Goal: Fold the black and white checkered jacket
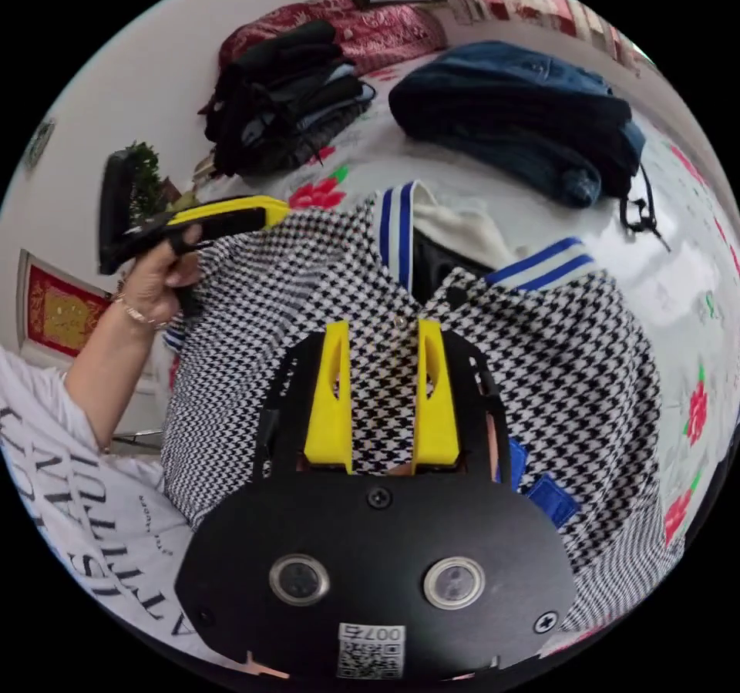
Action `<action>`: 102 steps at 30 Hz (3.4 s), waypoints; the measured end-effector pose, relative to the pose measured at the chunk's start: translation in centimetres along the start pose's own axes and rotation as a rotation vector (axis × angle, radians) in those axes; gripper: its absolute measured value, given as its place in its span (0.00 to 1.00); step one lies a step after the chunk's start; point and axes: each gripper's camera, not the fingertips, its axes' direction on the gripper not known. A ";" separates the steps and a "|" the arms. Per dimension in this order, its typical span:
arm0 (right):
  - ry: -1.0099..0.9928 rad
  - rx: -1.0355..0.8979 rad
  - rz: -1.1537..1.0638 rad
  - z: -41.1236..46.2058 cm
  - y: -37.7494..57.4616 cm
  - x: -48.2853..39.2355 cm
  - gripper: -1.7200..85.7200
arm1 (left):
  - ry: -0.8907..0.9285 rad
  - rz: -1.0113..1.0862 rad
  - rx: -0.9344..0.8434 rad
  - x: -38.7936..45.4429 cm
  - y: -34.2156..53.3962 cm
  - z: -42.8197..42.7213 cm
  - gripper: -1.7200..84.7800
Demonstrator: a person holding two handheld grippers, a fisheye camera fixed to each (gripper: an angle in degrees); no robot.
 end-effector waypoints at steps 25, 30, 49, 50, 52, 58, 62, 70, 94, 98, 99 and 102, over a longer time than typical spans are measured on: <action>0.133 0.166 0.084 -6.6 -4.2 -2.3 0.03 | -0.352 -0.428 -0.143 -9.4 16.5 -4.2 0.12; 0.180 0.081 0.121 -4.9 -7.4 -2.4 0.04 | -0.385 -0.381 -0.108 -9.8 14.8 -3.0 0.12; -0.002 0.128 0.091 -7.0 -12.1 -0.4 0.03 | -0.332 -0.347 -0.069 -13.5 12.0 -1.5 0.11; -0.006 0.080 0.051 -6.1 -13.2 -1.3 0.03 | -0.333 -0.344 -0.068 -13.7 11.9 -1.4 0.11; 0.012 -0.037 0.005 -3.2 -14.9 -2.3 0.04 | -0.333 -0.333 -0.064 -14.6 11.2 -1.1 0.11; -0.029 -0.063 0.108 -2.1 -17.8 -1.0 0.07 | -0.256 -0.350 -0.052 -16.4 10.9 -2.1 0.11; -0.051 0.040 0.049 -9.7 -15.1 -3.1 0.09 | -0.223 -0.347 -0.008 -15.1 13.2 -4.4 0.09; 0.098 -0.168 -0.111 -16.2 0.9 -8.0 0.13 | 0.070 -0.005 -0.007 0.0 17.9 -9.3 0.12; 0.259 -0.066 -0.133 -20.1 17.1 -14.1 0.03 | 0.102 0.305 -0.340 22.6 24.3 -2.8 0.01; 0.252 -0.066 -0.130 -20.8 18.5 -14.1 0.02 | 0.152 0.279 -0.343 23.7 26.0 -2.7 0.01; 0.250 -0.069 -0.134 -20.6 18.7 -14.2 0.02 | 0.133 0.254 -0.327 23.8 26.3 -2.7 0.01; 0.260 -0.079 -0.132 -19.7 17.9 -14.6 0.02 | 0.077 0.202 -0.301 24.1 26.1 -2.1 0.03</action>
